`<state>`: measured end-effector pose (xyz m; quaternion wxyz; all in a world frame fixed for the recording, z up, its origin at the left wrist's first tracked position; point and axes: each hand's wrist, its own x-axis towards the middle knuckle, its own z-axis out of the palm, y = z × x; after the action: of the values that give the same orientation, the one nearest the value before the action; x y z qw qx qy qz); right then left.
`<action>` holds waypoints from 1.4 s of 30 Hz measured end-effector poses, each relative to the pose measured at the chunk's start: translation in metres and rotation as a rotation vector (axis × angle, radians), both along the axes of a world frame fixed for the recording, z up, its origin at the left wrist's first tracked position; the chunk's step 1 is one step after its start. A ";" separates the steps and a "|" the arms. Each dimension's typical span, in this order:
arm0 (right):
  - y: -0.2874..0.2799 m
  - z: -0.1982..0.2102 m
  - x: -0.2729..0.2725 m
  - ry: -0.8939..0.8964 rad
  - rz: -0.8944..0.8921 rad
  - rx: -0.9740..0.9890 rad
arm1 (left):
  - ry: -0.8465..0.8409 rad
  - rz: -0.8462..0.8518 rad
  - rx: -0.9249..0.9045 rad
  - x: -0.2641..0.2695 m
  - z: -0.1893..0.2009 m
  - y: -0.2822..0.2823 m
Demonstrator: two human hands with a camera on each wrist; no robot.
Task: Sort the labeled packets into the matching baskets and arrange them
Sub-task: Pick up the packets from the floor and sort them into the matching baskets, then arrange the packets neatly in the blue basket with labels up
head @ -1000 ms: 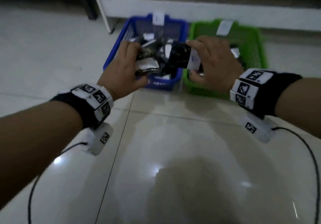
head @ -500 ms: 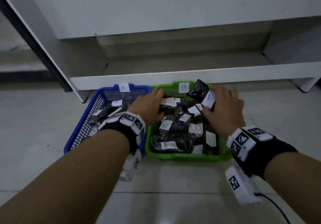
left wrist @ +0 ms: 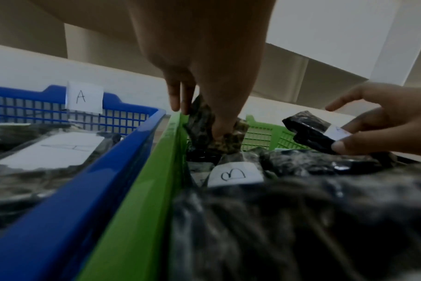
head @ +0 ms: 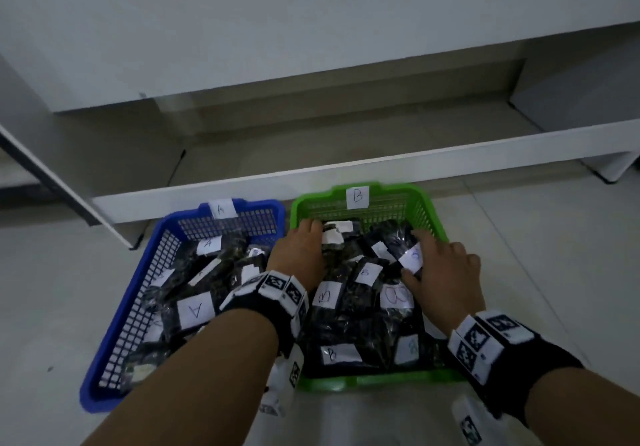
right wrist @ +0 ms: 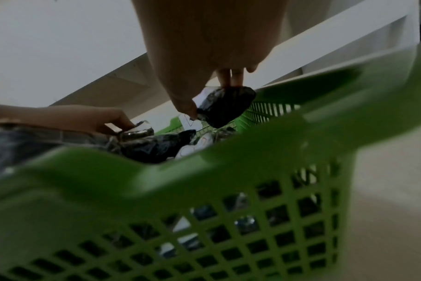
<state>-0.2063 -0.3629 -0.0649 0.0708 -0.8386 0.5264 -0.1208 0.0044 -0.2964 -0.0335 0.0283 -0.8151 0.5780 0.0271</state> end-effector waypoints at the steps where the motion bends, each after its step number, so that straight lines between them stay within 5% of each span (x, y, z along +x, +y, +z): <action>1: 0.000 -0.003 -0.001 0.055 0.010 0.001 | -0.070 0.013 0.050 0.004 -0.002 -0.001; 8: 0.001 -0.010 0.008 0.306 0.076 -0.074 | -0.181 -0.095 0.112 0.028 -0.020 -0.005; 17: -0.003 0.045 0.038 0.451 -0.072 0.190 | -0.174 -0.325 0.148 0.065 -0.003 -0.007; 25: 0.016 0.104 0.145 0.546 0.156 0.391 | 0.200 0.070 -0.197 0.148 -0.001 0.045; 30: 0.035 0.138 0.220 0.484 0.392 0.243 | 0.339 0.252 -0.231 0.186 -0.022 0.066; 37: 0.042 0.126 0.268 0.707 0.520 0.295 | 0.211 0.065 -0.024 0.260 -0.007 0.106; 42: 0.048 0.101 0.301 0.533 0.574 0.256 | 0.160 0.075 0.145 0.298 0.017 0.135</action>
<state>0.0943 -0.3150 0.0362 0.0664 -0.9378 0.2819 0.1916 0.3024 -0.1611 -0.0164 0.0400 -0.8273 0.5439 0.1348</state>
